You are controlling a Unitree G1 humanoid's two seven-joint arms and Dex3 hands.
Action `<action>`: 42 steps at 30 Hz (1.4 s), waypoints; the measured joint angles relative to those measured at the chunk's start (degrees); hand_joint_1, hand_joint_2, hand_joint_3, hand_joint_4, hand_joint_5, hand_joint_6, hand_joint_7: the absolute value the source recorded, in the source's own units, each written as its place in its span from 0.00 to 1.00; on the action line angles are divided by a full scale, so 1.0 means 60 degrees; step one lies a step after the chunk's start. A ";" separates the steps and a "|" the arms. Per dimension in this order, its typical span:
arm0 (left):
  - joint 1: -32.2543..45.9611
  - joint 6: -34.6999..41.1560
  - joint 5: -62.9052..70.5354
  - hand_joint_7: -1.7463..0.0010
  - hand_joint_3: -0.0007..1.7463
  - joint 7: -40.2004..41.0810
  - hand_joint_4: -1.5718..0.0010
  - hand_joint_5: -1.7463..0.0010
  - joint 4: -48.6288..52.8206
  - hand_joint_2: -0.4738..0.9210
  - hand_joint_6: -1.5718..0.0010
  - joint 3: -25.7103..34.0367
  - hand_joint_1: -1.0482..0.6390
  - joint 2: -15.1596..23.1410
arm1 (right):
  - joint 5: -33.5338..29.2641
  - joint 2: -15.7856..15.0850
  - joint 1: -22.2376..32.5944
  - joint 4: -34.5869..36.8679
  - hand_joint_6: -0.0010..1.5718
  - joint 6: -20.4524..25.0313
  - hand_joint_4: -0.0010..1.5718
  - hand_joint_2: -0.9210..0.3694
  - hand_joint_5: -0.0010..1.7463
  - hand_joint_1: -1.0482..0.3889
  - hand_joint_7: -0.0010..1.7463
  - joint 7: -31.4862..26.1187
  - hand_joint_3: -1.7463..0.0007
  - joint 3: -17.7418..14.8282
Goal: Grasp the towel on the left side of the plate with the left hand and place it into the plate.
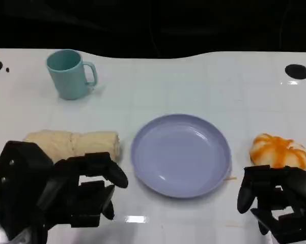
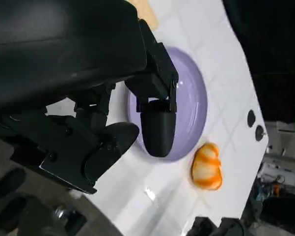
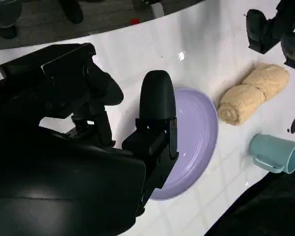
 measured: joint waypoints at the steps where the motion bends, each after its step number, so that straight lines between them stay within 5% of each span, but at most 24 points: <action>1: 0.0047 -0.0325 0.0292 0.68 0.46 0.0089 0.67 0.26 0.0004 0.82 0.56 -0.0106 0.54 0.0026 | 0.0001 0.0000 -0.0001 0.0002 0.42 0.0000 0.43 0.22 0.97 0.79 0.82 0.0000 0.42 0.0001; 5: 0.0124 -0.1981 0.1599 0.86 0.21 0.0270 0.71 0.44 0.0056 0.97 0.60 -0.0446 0.49 0.0308 | 0.0001 0.0002 -0.0022 0.0014 0.42 0.0000 0.43 0.22 0.97 0.79 0.82 0.0000 0.42 0.0004; 9: 0.0067 -0.3419 0.2793 0.96 0.16 0.0306 0.78 0.61 0.0207 1.00 0.69 -0.0672 0.44 0.0832 | 0.0001 0.0002 -0.0031 0.0035 0.42 -0.0001 0.43 0.22 0.97 0.80 0.82 0.0000 0.41 0.0006; 15: -0.0301 -0.3730 0.4676 1.00 0.09 0.0283 0.78 0.81 0.0183 1.00 0.76 -0.0982 0.39 0.1756 | 0.0002 0.0004 -0.0044 0.0059 0.42 -0.0001 0.43 0.22 0.97 0.80 0.83 0.0001 0.41 0.0006; 26: -0.1901 -0.3692 0.9407 1.00 0.04 0.0795 0.82 0.87 0.1481 1.00 0.86 -0.2285 0.29 0.2233 | -0.0003 0.0023 -0.0036 0.0039 0.42 -0.0002 0.43 0.22 0.97 0.79 0.83 -0.0005 0.42 0.0014; 42: -0.4388 -0.3387 1.1201 0.99 0.01 0.1278 0.76 0.92 0.5492 1.00 0.82 -0.3552 0.29 0.1385 | -0.0075 0.0031 -0.0020 -0.0039 0.42 0.0004 0.43 0.21 0.97 0.80 0.83 -0.0105 0.42 0.0079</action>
